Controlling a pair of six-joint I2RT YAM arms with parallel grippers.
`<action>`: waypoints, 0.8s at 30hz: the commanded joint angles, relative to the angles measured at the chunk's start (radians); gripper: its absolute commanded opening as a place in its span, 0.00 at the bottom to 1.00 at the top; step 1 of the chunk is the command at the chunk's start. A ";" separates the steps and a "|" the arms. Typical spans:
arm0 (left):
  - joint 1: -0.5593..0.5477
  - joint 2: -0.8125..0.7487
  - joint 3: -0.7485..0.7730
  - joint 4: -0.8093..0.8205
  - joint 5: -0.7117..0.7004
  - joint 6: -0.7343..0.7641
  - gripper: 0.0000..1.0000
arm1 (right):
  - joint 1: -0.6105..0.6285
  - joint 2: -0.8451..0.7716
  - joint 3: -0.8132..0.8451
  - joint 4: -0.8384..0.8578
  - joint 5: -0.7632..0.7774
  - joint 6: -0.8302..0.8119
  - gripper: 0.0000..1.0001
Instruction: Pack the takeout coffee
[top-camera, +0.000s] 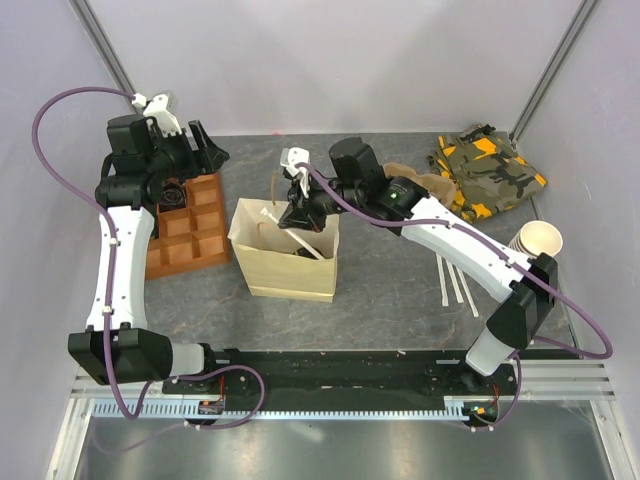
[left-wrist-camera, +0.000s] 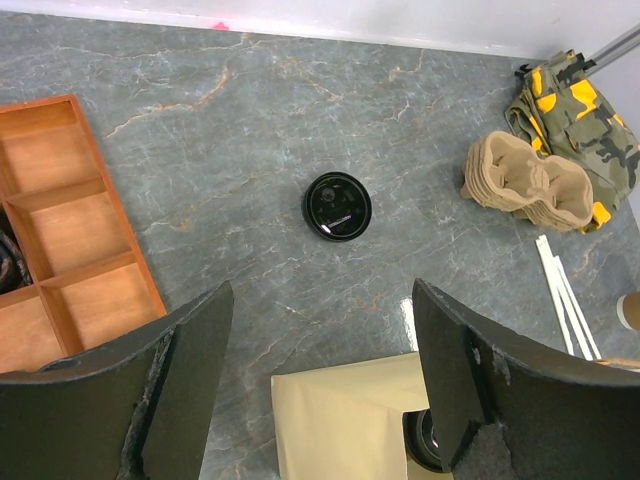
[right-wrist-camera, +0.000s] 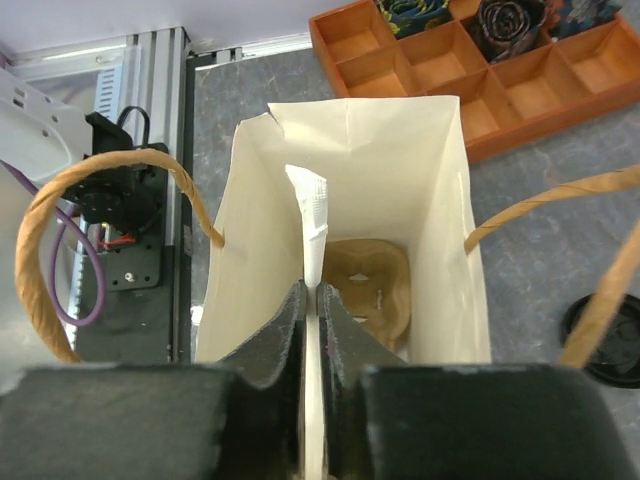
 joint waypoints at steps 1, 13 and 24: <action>0.012 -0.010 -0.004 0.009 0.030 0.022 0.80 | 0.015 -0.032 -0.003 0.031 -0.015 0.018 0.22; 0.024 0.018 0.074 -0.083 0.076 0.047 0.87 | 0.012 -0.009 0.213 0.034 0.140 0.096 0.54; 0.037 0.206 0.408 -0.299 0.105 0.195 1.00 | -0.228 0.015 0.418 0.025 0.302 0.277 0.87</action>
